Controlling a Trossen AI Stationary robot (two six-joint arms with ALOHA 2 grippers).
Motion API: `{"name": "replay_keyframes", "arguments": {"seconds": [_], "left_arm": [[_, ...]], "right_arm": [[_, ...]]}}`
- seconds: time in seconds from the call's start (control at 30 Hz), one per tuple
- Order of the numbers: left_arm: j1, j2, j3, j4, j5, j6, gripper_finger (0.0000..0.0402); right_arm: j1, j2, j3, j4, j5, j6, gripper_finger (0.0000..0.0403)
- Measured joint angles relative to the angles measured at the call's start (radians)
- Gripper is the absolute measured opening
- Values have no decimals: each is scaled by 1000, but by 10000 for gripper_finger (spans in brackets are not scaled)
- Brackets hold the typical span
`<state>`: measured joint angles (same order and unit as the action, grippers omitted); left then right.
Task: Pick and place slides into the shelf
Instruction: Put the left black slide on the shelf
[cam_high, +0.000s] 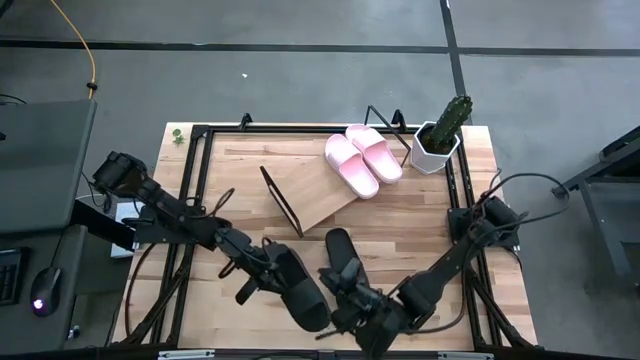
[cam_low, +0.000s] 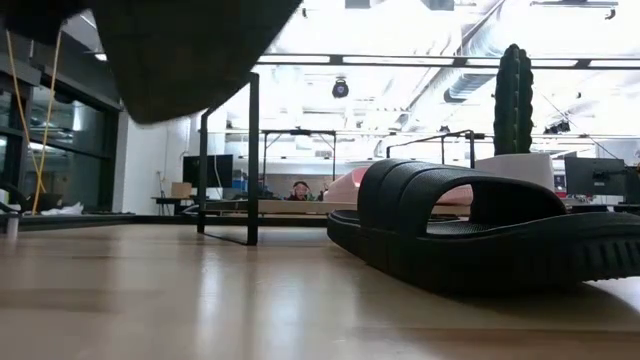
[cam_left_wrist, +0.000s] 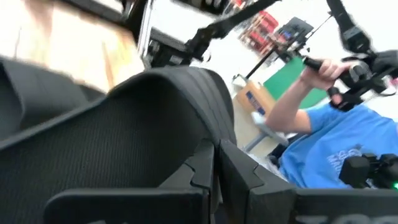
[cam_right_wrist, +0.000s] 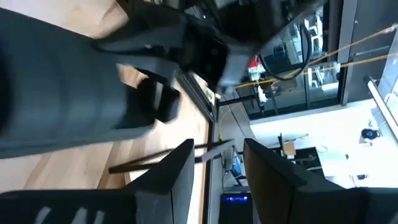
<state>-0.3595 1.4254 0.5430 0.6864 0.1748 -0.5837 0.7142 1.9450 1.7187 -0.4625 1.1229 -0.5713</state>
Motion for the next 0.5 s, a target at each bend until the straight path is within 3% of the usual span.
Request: {"name": "replay_keyframes", "arguments": {"seconds": [0.23, 0.5], "left_arm": [[0, -116, 0, -119, -42, 38, 5], [0, -142, 0, -164, -68, 49, 5]], "right_arm": [[29, 83, 101, -12, 1, -111, 129], [33, 113, 146, -1, -40, -125, 129]]}}
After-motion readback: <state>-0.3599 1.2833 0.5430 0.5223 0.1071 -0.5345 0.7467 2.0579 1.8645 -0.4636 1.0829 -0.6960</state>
